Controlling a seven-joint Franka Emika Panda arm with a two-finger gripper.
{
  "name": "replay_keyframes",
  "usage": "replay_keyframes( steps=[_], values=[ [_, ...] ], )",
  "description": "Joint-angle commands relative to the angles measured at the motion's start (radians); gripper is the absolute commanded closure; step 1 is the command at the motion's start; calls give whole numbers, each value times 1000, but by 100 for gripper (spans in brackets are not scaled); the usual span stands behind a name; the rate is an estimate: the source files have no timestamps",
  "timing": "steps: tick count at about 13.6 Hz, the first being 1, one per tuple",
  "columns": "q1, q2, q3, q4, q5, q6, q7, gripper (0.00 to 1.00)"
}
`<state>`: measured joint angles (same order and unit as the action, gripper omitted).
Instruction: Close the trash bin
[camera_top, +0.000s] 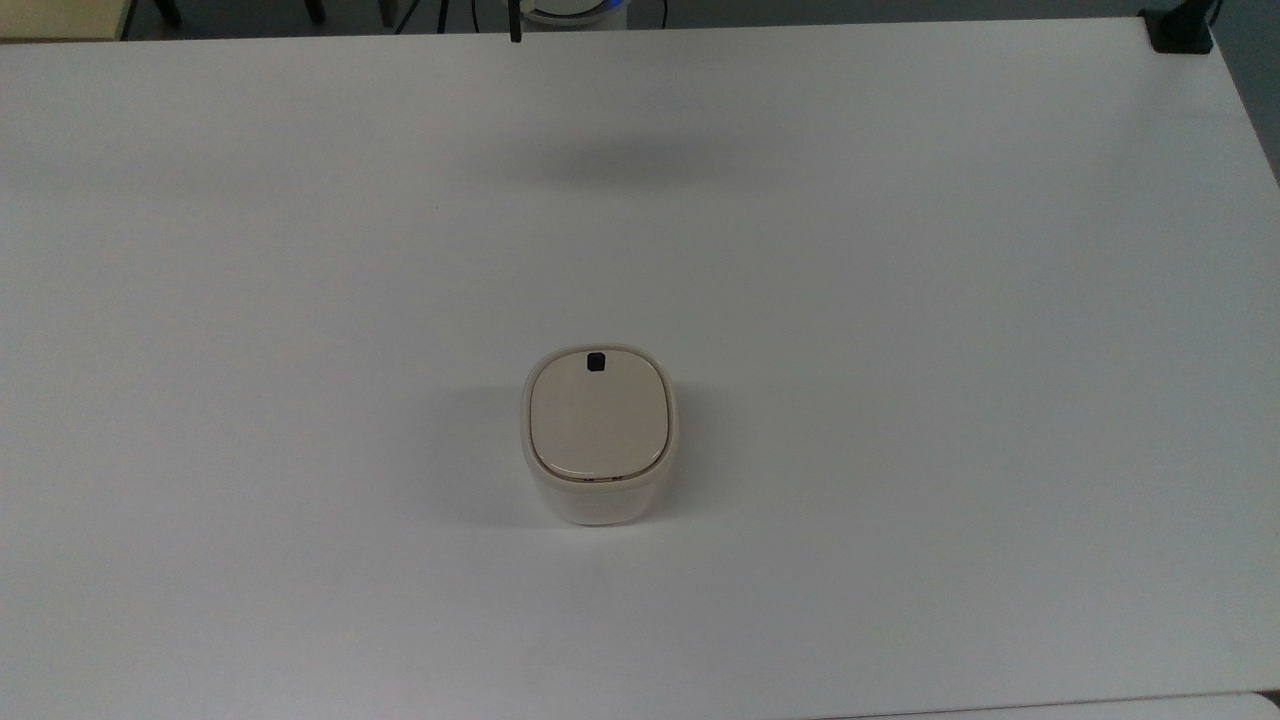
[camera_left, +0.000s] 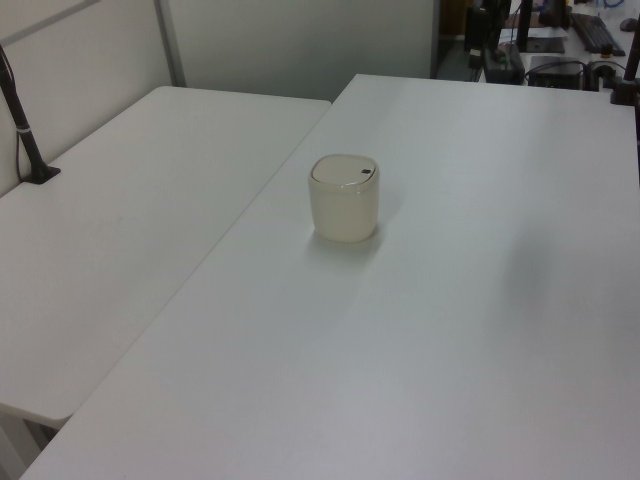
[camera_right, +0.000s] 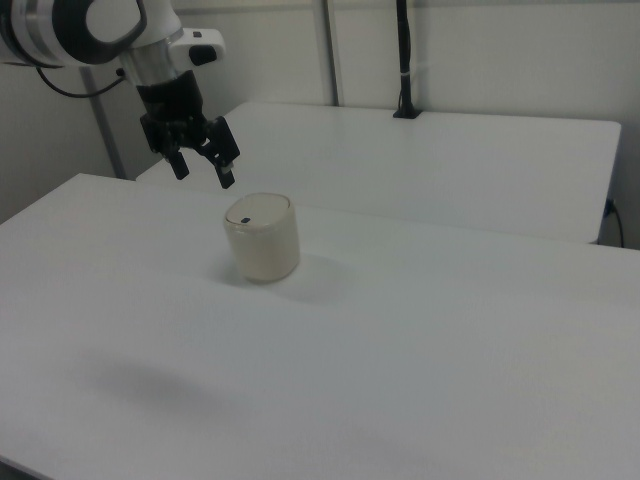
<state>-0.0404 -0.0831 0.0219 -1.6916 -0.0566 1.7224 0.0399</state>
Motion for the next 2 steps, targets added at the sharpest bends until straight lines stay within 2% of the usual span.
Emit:
replay_keyframes(
  steps=[1, 2],
  values=[
    [-12, -6, 0, 0, 26, -10, -46, 0],
    [-9, -12, 0, 0, 26, -15, -40, 0]
  ],
)
